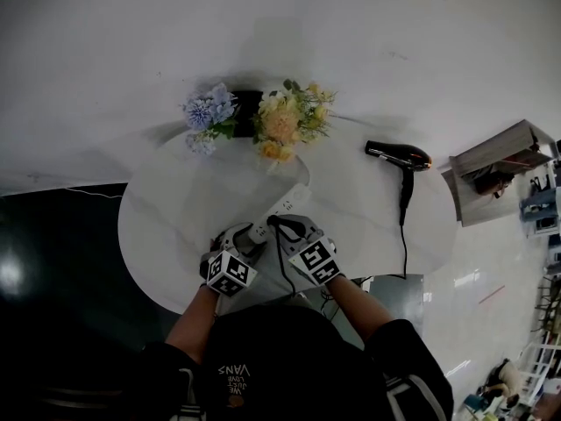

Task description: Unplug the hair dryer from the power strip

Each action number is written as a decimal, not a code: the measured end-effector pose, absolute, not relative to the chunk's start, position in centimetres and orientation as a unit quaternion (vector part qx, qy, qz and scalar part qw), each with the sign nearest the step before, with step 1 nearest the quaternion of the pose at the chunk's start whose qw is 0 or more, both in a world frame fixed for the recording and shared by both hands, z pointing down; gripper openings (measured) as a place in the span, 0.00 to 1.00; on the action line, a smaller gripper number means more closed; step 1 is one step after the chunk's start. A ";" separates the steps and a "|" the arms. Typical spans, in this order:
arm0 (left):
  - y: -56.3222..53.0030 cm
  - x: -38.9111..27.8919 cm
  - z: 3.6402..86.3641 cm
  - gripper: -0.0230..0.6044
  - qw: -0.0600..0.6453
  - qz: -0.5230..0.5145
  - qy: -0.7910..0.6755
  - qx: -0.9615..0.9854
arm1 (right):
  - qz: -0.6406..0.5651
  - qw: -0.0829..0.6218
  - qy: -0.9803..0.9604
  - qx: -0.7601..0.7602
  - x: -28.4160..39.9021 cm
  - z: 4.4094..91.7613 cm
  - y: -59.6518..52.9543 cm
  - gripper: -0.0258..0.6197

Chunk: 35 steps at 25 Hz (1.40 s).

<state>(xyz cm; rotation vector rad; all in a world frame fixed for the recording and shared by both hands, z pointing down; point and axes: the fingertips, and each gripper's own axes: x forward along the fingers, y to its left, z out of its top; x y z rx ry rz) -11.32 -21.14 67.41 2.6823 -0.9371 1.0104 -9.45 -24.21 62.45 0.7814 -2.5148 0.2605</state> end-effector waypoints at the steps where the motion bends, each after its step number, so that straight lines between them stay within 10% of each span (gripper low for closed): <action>1: -21.1 -11.3 67.6 0.46 0.063 0.333 -0.309 0.889 | 0.096 0.244 -0.921 0.288 -9.3 62.4 -24.1 0.15; 18: -19.8 -11.4 62.9 0.45 0.037 0.300 -0.387 0.871 | 0.114 0.211 -0.923 0.302 -5.8 59.3 -22.3 0.15; 28: -17.8 -10.2 59.4 0.12 0.021 0.285 -0.463 0.839 | 0.110 0.194 -0.929 0.294 -2.7 56.6 -19.9 0.15; 35: -15.4 -8.8 57.3 0.07 0.031 0.253 -0.508 0.823 | 0.114 0.177 -0.934 0.287 -0.1 55.0 -17.8 0.15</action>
